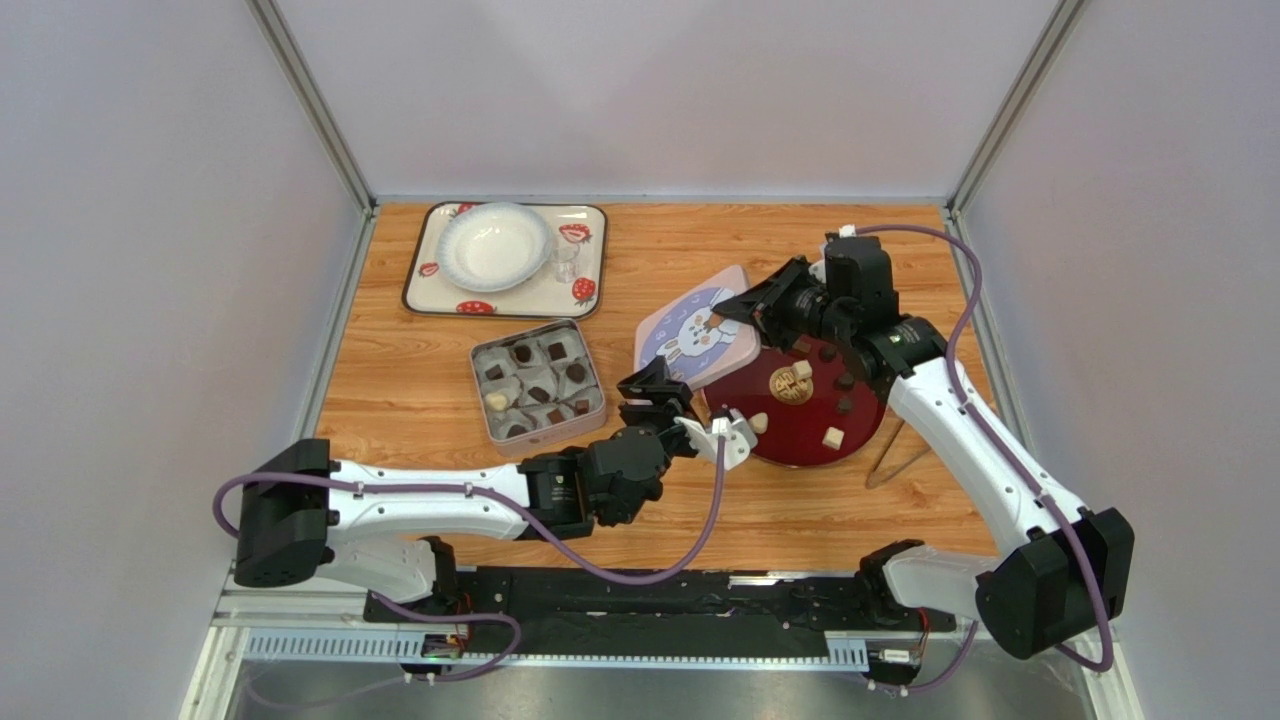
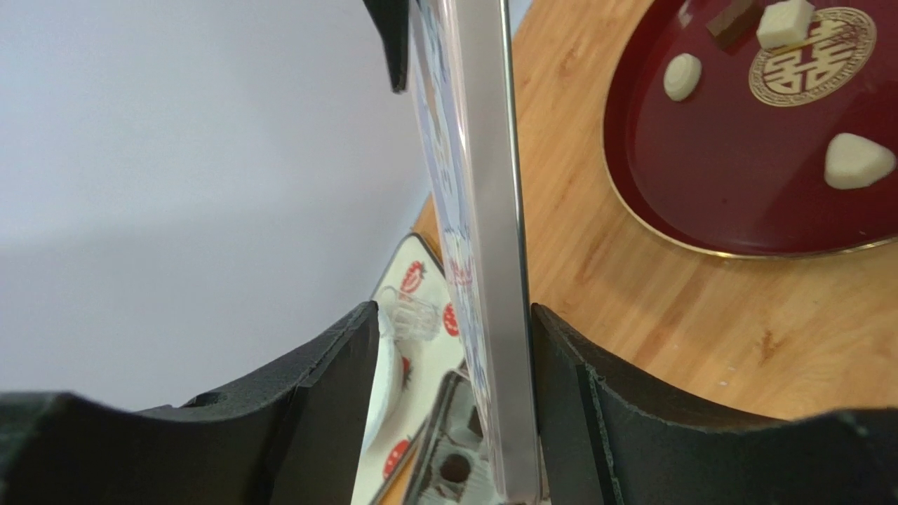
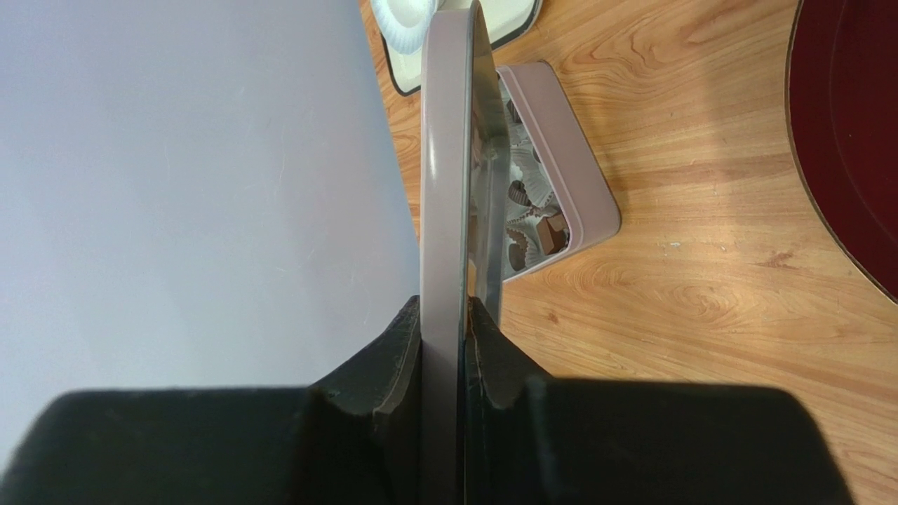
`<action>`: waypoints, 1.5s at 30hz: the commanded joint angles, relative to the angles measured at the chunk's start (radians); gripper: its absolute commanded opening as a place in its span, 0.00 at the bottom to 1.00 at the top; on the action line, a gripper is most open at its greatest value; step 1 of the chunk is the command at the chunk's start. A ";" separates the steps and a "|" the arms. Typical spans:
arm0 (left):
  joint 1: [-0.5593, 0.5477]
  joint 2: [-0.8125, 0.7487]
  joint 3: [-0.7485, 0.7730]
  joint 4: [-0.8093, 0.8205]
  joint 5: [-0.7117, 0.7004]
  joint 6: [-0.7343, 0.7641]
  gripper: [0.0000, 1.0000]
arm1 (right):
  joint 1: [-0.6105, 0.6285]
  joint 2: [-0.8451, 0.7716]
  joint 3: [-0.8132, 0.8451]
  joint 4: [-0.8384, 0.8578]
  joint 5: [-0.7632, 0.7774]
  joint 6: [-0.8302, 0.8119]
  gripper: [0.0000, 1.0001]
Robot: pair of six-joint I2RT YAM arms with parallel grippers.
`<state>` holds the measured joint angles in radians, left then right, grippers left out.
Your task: Pack the chocolate
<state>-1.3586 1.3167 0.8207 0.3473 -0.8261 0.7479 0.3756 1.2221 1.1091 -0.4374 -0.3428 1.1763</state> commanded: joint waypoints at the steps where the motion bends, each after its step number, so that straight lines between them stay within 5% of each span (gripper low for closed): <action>1: -0.016 -0.002 0.020 -0.088 -0.024 -0.177 0.63 | -0.014 -0.038 -0.014 0.095 0.001 -0.038 0.01; 8: -0.014 -0.048 0.083 -0.390 0.081 -0.474 0.65 | -0.072 -0.053 -0.037 0.167 0.014 -0.141 0.00; 19: 0.030 -0.172 0.060 -0.519 0.091 -0.743 0.68 | -0.103 -0.053 -0.055 0.210 -0.041 -0.219 0.00; 25: 0.231 -0.356 0.006 -0.587 0.223 -1.034 0.77 | -0.101 -0.078 -0.127 0.311 -0.105 -0.191 0.00; 33: 0.679 -0.554 -0.127 -0.718 0.412 -1.366 0.87 | -0.057 -0.084 -0.221 0.428 -0.140 -0.188 0.00; 39: 0.955 -0.536 -0.178 -0.785 0.429 -1.464 0.91 | -0.027 -0.087 -0.270 0.497 -0.148 -0.207 0.00; 45: 1.174 -0.406 -0.224 -0.599 0.527 -1.464 0.90 | -0.007 -0.090 -0.295 0.543 -0.166 -0.228 0.00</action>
<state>-0.2691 0.8364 0.6132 -0.3820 -0.3935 -0.6819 0.3534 1.1641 0.8135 -0.0059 -0.4824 0.9779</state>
